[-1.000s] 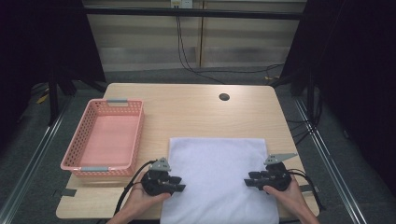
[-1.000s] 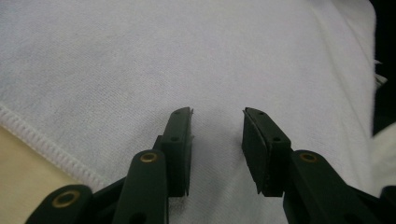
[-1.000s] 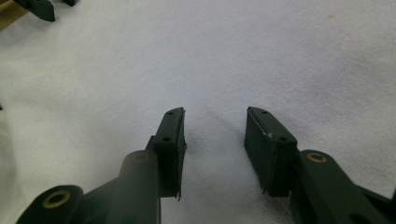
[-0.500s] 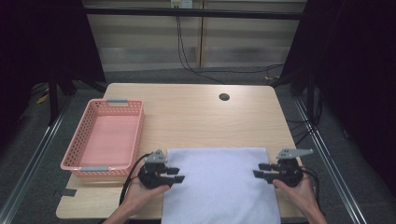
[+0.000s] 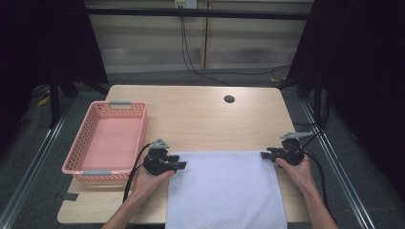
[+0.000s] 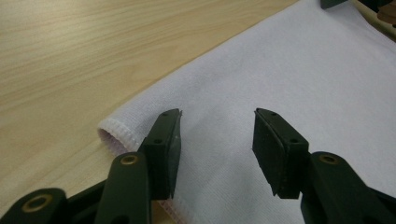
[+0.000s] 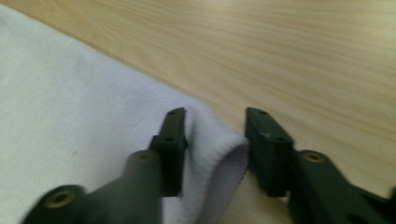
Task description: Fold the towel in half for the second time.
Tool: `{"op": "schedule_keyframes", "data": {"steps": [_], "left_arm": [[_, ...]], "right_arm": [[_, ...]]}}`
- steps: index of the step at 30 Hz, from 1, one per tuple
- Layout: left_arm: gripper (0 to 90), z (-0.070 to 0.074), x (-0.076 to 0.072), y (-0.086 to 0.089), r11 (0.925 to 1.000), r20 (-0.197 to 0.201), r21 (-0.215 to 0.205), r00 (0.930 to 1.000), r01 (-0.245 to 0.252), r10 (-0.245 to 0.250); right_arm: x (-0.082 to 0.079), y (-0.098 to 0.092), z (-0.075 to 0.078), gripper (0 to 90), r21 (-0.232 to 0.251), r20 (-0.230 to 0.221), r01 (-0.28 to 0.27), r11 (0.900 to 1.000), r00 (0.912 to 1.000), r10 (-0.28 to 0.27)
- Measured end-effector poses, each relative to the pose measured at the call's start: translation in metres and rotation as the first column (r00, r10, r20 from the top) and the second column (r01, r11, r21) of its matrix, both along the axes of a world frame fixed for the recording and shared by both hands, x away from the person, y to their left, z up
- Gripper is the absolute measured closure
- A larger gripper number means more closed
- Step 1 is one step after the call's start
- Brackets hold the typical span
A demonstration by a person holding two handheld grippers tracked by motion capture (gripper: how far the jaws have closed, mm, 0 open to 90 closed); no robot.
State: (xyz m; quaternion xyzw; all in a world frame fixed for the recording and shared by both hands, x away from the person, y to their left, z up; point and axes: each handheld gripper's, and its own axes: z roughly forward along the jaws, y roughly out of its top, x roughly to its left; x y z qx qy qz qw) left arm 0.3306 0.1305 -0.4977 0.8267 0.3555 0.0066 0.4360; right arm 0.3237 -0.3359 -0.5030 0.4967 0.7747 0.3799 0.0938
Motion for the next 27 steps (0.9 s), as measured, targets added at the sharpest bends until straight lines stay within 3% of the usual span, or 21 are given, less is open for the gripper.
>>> {"op": "schedule_keyframes", "data": {"steps": [1, 4, 6, 7, 13, 15, 16, 21, 23, 26, 27], "left_arm": [[50.4, 0.0, 0.0, 0.0, 1.0, 0.001, 0.003, 1.0, -0.003, 0.003], [49.1, 0.001, 0.001, 0.001, 0.9999, 0.012, 0.005, 0.9998, -0.014, 0.013], [48.7, 0.001, 0.003, 0.0, 0.9997, -0.002, -0.007, 0.9997, -0.023, 0.023], [47.9, 0.001, 0.004, -0.004, 0.9998, 0.008, 0.017, 0.9999, -0.014, 0.014], [46.6, -0.002, 0.014, -0.01, 0.9994, 0.028, 0.02, 0.9992, -0.03, 0.029], [45.3, -0.005, 0.016, -0.011, 0.9992, 0.014, 0.007, 0.9991, -0.039, 0.039], [45.9, -0.005, 0.016, -0.01, 0.9991, 0.029, 0.015, 0.9988, -0.041, 0.04], [42.6, -0.008, 0.021, -0.007, 0.9977, 0.023, 0.035, 0.9981, -0.058, 0.057], [41.8, -0.01, 0.023, -0.006, 0.9976, 0.017, 0.013, 0.9976, -0.068, 0.067], [42.1, -0.01, 0.025, -0.008, 0.9983, 0.036, 0.031, 0.9982, -0.05, 0.049], [42.1, -0.009, 0.028, -0.01, 0.9986, 0.02, 0.027, 0.9988, -0.045, 0.044]], "right_arm": [[0.0, 0.001, -0.001, 68.6, 0.011, -0.001, -0.008, 1.0, 1.0, 0.008], [-0.004, -0.001, 0.0, 79.3, 0.004, -0.018, -0.026, 1.0, 0.9995, 0.026], [-0.008, -0.006, 0.001, 80.6, 0.005, -0.026, -0.035, 0.999, 0.999, 0.035], [-0.011, -0.009, 0.001, 81.0, 0.01, -0.033, -0.033, 0.999, 0.9989, 0.033], [-0.024, -0.022, 0.002, 81.3, 0.005, -0.039, -0.03, 1.0, 0.9988, 0.03], [-0.025, -0.023, 0.001, 81.2, 0.01, -0.033, -0.027, 1.0, 0.9991, 0.027], [-0.026, -0.023, 0.001, 81.2, 0.008, -0.031, -0.024, 1.0, 0.9992, 0.025], [-0.026, -0.024, 0.0, 81.1, 0.021, -0.032, -0.024, 0.999, 0.9992, 0.024], [-0.026, -0.024, 0.0, 80.9, 0.019, -0.031, -0.024, 1.0, 0.9992, 0.025], [-0.026, -0.023, 0.0, 81.0, 0.012, -0.032, -0.024, 1.0, 0.9992, 0.025], [-0.026, -0.022, 0.0, 81.0, 0.016, -0.031, -0.024, 1.0, 0.9992, 0.024]]}}
